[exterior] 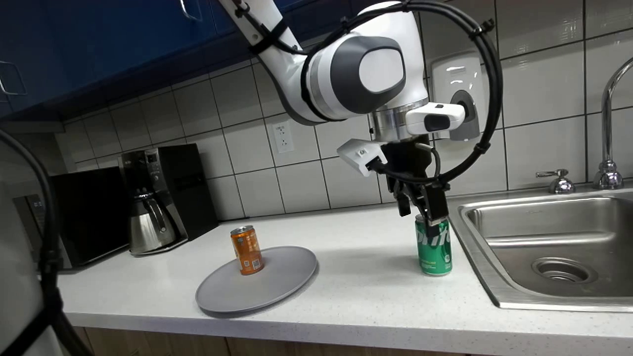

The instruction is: Put the cans on the grey plate

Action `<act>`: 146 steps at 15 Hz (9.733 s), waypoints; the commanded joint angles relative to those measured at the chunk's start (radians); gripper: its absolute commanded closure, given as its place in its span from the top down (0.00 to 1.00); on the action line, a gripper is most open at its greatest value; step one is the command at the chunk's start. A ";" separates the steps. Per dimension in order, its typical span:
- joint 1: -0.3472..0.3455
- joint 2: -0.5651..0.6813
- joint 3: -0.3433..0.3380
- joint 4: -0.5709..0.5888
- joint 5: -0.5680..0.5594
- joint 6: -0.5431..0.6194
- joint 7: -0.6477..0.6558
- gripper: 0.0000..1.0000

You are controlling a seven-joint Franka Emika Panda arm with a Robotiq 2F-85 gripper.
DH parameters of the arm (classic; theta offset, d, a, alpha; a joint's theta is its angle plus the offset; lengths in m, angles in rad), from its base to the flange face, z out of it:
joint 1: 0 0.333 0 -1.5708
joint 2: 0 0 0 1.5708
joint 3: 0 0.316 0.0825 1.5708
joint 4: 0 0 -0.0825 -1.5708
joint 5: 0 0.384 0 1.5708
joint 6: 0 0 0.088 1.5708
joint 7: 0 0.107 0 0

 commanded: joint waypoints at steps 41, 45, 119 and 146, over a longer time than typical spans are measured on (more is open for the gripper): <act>0.056 0.025 0.057 0.092 -0.001 -0.006 -0.008 0.40; 0.080 0.024 0.076 0.089 -0.030 -0.008 -0.002 0.40; 0.290 -0.096 0.325 -0.114 -0.077 -0.015 -0.254 0.40; 0.268 -0.365 0.278 -0.260 -0.074 -0.001 -0.293 1.00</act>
